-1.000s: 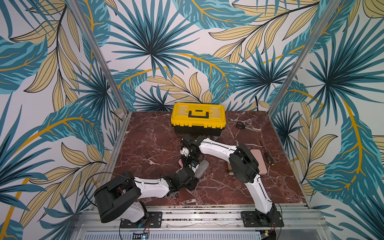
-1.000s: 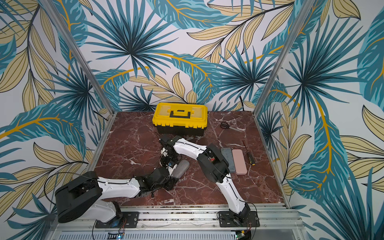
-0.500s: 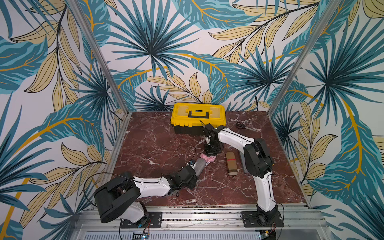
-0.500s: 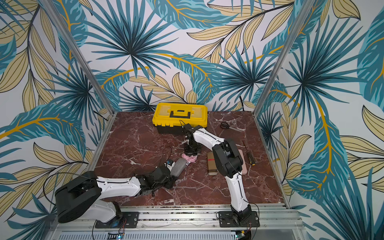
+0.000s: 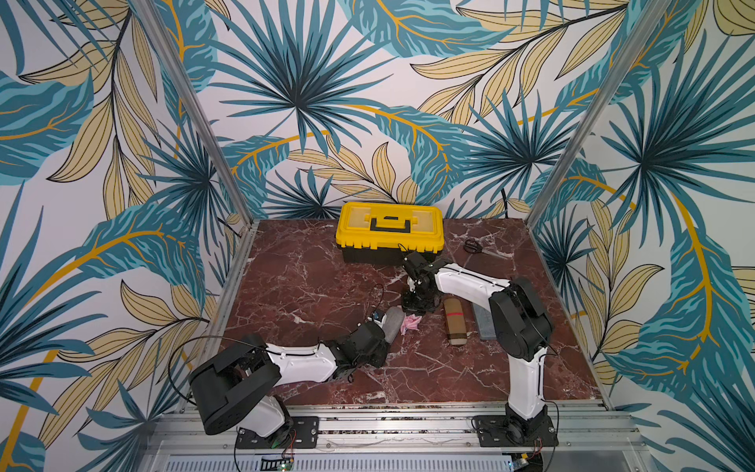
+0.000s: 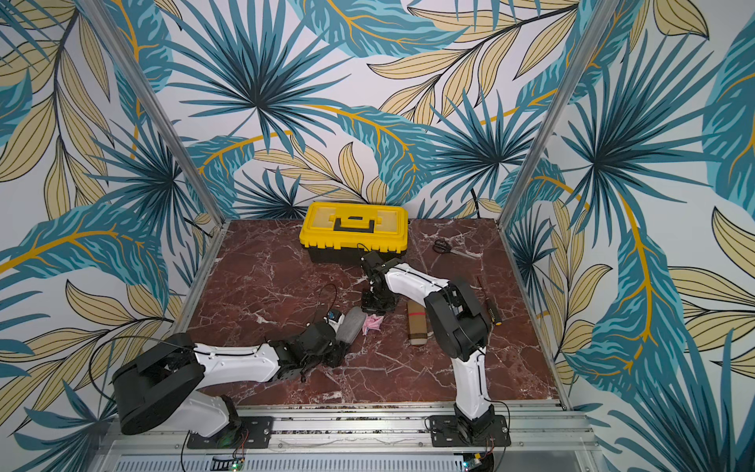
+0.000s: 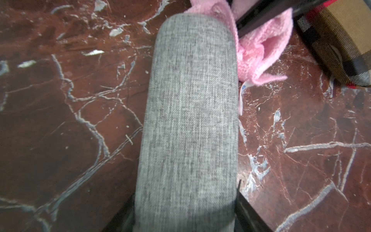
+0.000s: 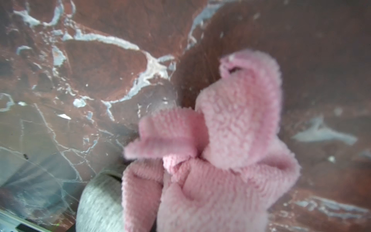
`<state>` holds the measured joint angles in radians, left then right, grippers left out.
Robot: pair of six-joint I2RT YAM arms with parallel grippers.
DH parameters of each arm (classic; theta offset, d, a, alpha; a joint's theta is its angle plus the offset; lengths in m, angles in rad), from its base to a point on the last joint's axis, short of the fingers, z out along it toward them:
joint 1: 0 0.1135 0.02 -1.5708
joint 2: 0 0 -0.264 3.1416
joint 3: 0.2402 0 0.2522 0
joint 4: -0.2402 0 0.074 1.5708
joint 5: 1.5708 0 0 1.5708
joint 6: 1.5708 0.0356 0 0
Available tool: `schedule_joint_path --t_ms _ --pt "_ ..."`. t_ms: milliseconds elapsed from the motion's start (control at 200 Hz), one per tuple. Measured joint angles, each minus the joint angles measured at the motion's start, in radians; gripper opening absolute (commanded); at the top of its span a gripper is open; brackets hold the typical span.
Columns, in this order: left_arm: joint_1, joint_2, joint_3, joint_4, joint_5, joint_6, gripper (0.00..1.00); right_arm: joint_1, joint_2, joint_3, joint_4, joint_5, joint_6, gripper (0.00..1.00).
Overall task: Wipe the eyeglass case
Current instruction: Wipe the dirt from the eyeglass case.
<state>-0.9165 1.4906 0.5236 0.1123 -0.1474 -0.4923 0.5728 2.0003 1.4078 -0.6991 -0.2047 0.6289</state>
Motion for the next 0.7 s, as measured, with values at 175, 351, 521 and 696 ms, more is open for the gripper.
schedule_joint_path --t_ms 175,351,521,696 --pt "0.026 0.032 0.048 -0.030 0.016 -0.019 0.20 0.146 -0.121 -0.190 0.105 -0.071 0.148 0.00" --pt "0.044 0.033 0.069 -0.055 0.100 -0.030 0.17 0.156 -0.177 -0.271 0.137 -0.137 0.194 0.00" --pt "0.055 0.018 0.062 -0.041 0.286 -0.091 0.15 -0.006 -0.176 -0.272 0.097 -0.143 0.120 0.00" --pt "0.089 0.018 -0.035 0.148 0.546 -0.208 0.04 -0.111 -0.132 -0.223 0.078 -0.120 0.066 0.00"
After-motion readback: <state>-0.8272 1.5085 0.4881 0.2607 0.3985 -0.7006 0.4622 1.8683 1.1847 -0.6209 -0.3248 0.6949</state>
